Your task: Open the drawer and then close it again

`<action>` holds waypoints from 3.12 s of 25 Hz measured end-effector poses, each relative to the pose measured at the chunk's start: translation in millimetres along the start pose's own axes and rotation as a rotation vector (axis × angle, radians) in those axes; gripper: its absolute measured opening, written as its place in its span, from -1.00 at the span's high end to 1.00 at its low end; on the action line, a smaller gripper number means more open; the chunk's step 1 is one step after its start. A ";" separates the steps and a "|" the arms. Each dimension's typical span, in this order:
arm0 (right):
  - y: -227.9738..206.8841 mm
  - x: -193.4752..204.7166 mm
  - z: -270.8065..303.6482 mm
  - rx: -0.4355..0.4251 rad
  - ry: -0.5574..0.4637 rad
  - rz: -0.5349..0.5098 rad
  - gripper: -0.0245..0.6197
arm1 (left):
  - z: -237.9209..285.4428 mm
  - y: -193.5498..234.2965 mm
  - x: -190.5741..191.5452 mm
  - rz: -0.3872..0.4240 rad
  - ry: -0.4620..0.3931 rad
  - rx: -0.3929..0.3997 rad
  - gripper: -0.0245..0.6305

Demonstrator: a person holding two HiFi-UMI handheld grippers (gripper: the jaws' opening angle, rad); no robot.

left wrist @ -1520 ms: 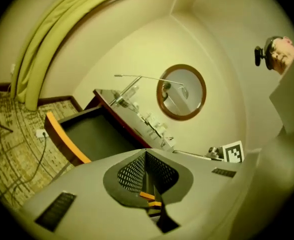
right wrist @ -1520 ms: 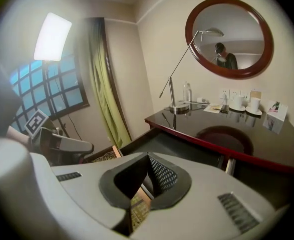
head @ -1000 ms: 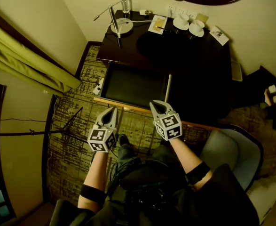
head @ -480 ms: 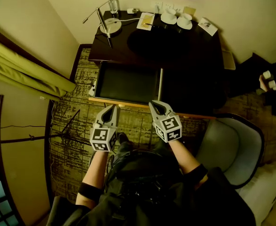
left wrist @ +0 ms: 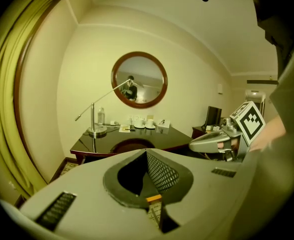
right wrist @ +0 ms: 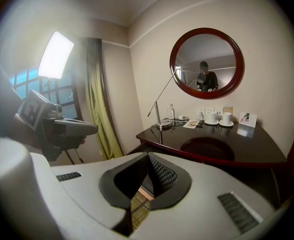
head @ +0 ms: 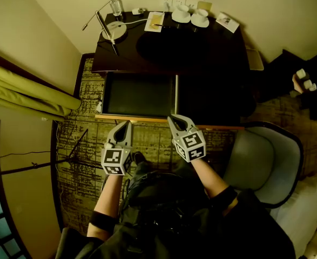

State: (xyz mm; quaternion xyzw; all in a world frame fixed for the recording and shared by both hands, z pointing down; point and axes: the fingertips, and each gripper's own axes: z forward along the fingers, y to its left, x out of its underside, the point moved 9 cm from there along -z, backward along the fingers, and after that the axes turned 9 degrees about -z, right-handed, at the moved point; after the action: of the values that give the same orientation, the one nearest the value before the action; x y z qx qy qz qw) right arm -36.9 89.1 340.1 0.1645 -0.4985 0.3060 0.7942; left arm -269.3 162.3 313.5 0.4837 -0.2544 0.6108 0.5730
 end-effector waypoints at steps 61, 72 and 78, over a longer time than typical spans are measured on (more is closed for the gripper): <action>-49.0 145.0 138.4 0.120 0.149 0.129 0.92 | 193.8 61.9 275.9 -0.063 0.316 -0.104 0.92; -68.5 138.7 167.0 0.130 0.123 0.129 0.92 | 256.1 83.0 243.4 -0.145 0.236 -0.137 0.92; -81.7 130.7 178.7 0.135 0.104 0.136 0.92 | 315.3 99.8 210.7 -0.193 0.180 -0.163 0.92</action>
State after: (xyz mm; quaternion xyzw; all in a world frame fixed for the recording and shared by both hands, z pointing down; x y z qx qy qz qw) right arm -66.0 -32.0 540.5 0.1675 -0.4446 0.4002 0.7837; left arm -243.1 -36.1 650.7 0.4008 -0.2031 0.5710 0.6870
